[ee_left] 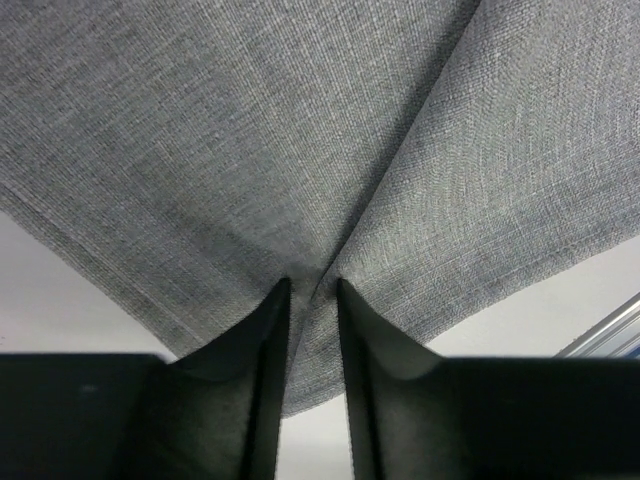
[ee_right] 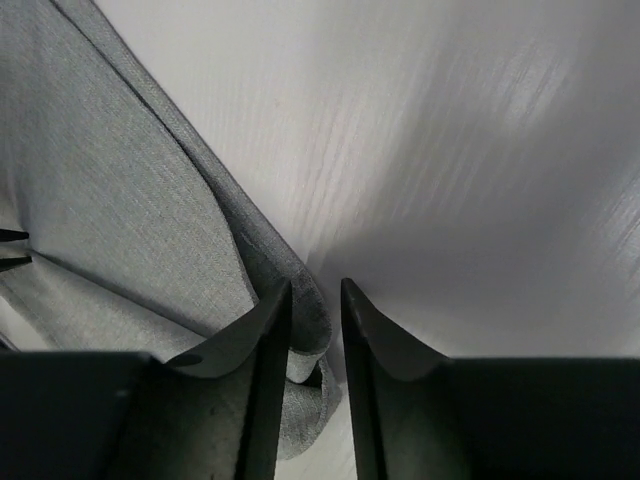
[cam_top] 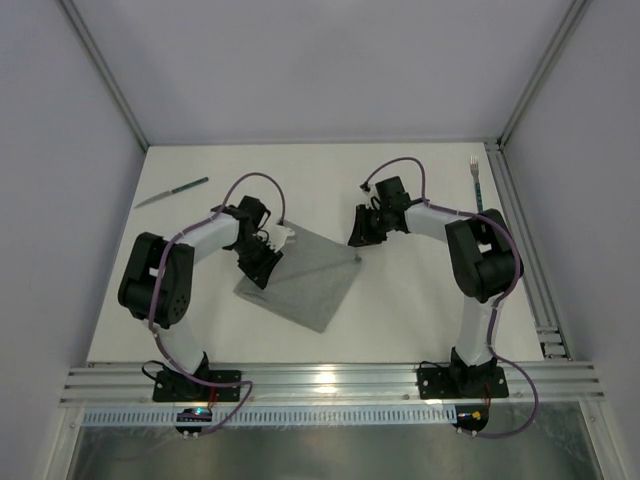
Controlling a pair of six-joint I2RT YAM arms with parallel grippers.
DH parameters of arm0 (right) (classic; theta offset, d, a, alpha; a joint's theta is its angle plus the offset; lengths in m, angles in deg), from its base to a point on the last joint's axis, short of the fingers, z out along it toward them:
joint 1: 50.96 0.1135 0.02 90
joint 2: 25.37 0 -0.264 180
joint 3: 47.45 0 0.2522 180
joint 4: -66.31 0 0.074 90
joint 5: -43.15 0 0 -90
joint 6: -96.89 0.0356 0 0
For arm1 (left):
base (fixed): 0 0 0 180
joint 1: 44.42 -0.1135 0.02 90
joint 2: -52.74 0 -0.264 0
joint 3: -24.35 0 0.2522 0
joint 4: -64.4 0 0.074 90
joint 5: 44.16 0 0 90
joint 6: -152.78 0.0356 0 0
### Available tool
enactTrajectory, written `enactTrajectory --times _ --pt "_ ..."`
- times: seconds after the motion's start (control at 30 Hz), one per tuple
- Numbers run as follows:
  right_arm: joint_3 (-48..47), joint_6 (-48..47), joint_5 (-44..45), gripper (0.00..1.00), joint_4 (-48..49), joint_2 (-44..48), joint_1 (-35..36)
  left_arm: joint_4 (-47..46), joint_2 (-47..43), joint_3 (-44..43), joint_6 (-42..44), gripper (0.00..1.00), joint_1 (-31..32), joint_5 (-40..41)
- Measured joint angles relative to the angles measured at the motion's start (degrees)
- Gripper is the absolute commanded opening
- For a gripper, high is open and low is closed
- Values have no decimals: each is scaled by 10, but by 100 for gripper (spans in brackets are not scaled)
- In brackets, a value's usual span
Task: Fold the napkin into a case and place the utensils inside
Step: Smooth out the upper triangle-folded napkin at the center of the board.
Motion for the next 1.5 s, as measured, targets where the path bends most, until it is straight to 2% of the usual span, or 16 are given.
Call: enactTrajectory --times 0.1,0.27,0.37,0.47,0.5,0.6,1.17,1.23,1.27,1.33,1.37,1.43,1.5 --pt "1 0 -5 36 5 3 0 -2 0 3 0 10 0 -1" --pt "9 1 -7 36 14 6 0 -2 0 7 0 1 0 -3" --pt "24 1 -9 35 25 14 0 -2 0 7 0 0 0 -3" --pt "36 1 -9 23 26 22 0 -2 0 7 0 0 0 -3" --pt "36 0 -7 14 23 23 0 -2 0 7 0 0 0 -3" --pt "37 -4 1 3 17 23 0 -2 0 7 0 0 0 -3" --pt "92 -27 8 3 -5 76 -14 -10 -12 23 3 0 0 0" --pt "92 -29 7 10 -5 77 -14 -12 -14 24 3 3 0 0" --pt "92 -30 6 21 -5 77 -14 -12 -14 24 3 7 0 0" --pt "92 -34 6 31 -8 77 -14 -11 -15 24 6 20 0 0" --pt "92 -37 6 41 -9 77 -15 -9 -16 24 9 23 0 0" --pt "92 -42 7 46 -12 84 -15 -4 -24 24 11 31 0 3" --pt "92 -47 26 50 -25 104 -15 3 -40 24 13 34 0 6"
